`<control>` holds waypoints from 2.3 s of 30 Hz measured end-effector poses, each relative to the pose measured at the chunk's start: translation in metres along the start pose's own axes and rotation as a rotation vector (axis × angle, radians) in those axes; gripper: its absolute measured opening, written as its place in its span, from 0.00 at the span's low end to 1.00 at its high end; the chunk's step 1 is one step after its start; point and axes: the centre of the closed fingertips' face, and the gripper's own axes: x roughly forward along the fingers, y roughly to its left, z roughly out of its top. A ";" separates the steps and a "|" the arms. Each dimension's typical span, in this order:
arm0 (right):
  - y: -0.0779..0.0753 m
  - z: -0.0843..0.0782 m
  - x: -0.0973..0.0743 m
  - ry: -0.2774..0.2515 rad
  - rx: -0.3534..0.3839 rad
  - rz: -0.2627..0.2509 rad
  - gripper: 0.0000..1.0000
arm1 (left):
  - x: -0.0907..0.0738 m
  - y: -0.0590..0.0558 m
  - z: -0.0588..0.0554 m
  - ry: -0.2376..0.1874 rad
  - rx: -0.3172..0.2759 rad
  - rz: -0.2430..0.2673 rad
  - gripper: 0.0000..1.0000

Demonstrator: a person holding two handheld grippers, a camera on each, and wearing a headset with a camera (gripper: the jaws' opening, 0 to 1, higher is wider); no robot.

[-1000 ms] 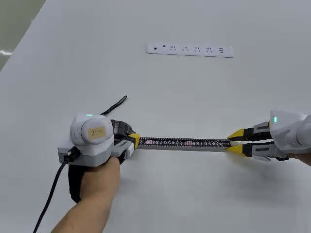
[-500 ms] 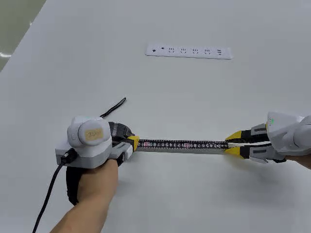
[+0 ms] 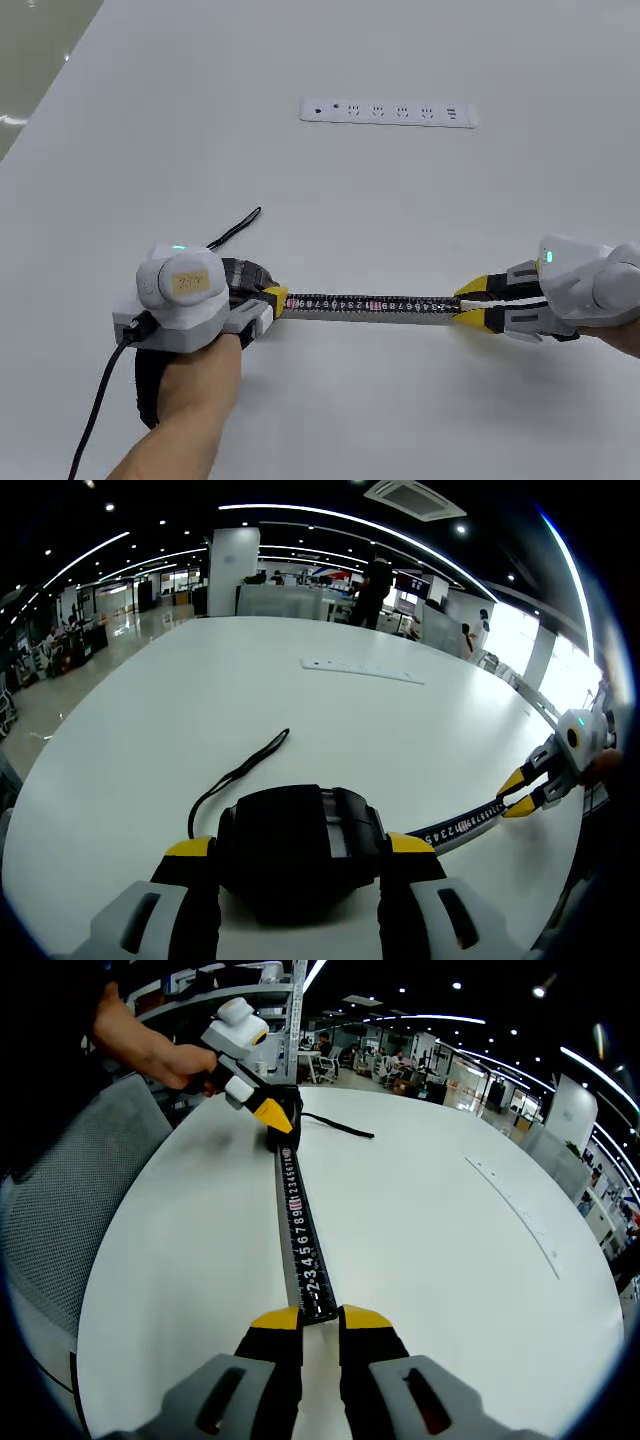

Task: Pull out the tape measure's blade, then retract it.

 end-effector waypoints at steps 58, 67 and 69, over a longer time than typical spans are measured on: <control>0.011 0.038 0.038 -0.049 0.014 0.027 0.11 | -0.002 0.000 0.000 0.002 -0.028 -0.015 0.61; 0.012 0.045 0.045 -0.057 0.016 0.034 0.11 | -0.003 0.000 0.000 0.004 -0.029 -0.018 0.61; 0.012 0.046 0.046 -0.058 0.015 0.035 0.11 | -0.003 0.000 0.000 0.004 -0.029 -0.018 0.61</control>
